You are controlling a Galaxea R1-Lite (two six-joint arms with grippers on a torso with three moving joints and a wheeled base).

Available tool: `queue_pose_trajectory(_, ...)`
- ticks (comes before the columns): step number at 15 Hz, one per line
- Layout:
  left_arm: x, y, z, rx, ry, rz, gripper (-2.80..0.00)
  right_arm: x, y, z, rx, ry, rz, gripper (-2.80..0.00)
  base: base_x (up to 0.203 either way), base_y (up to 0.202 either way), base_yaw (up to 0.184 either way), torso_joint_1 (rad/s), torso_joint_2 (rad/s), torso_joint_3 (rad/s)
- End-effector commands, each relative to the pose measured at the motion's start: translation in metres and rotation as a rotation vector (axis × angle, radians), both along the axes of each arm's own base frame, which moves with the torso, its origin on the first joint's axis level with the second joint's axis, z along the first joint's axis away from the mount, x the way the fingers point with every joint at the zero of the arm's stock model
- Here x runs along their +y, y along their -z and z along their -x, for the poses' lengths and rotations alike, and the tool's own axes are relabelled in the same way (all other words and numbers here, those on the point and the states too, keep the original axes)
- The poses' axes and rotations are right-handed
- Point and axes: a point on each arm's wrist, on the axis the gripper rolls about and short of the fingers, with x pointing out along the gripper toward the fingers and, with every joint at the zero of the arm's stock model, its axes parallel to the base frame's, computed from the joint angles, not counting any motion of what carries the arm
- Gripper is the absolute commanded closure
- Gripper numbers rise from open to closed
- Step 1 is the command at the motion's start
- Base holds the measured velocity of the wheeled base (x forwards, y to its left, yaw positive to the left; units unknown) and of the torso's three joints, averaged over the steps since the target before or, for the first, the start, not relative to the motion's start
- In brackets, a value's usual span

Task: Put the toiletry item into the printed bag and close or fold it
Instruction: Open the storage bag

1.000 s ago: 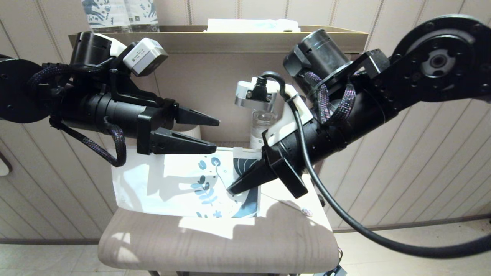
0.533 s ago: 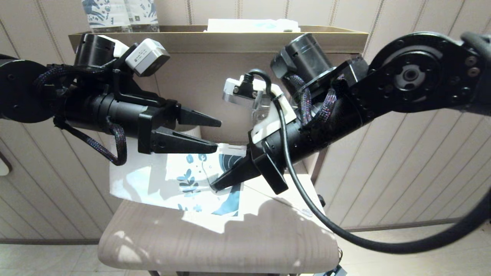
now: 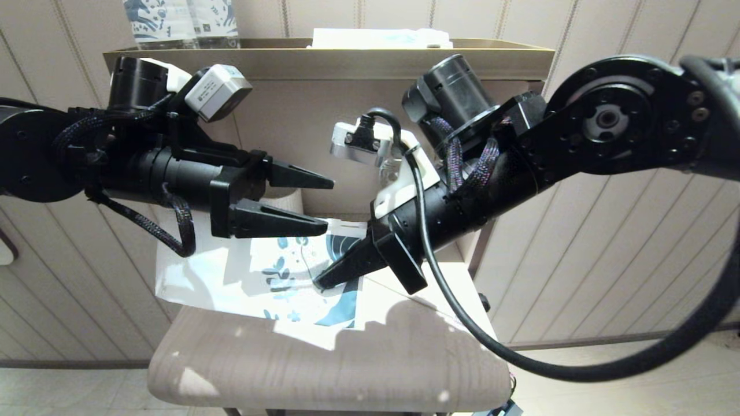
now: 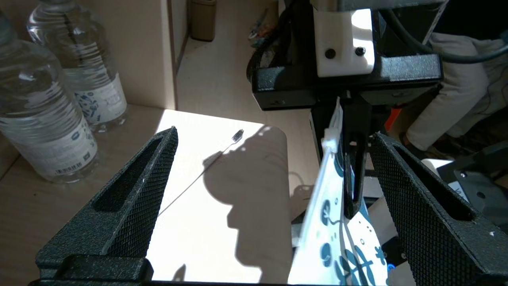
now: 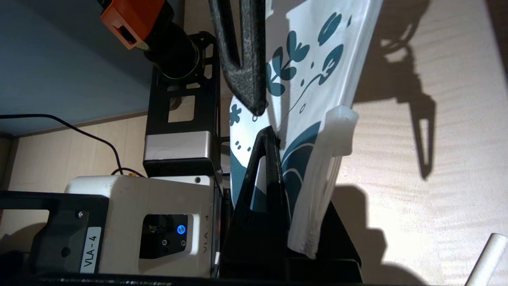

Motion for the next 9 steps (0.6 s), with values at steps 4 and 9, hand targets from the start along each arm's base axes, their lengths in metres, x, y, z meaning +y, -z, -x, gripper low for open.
queue_pose_trajectory(4, 0.0020, -0.0013, 0.0063, -0.007, 0.007, 0.003, -2.80, 0.0001, -0.0014, -0.0001, -0.011, 0.002, -0.007, 0.00, 0.000, 0.000, 0.000, 0.000, 0.00, 0.000)
queue_pose_trajectory(9, 0.0032, -0.0054, 0.0109, -0.017, 0.003, 0.005, -2.80, 0.0011, -0.0019, -0.0029, -0.013, 0.014, -0.019, 0.00, 0.000, 0.000, 0.000, 0.000, 0.00, 0.000)
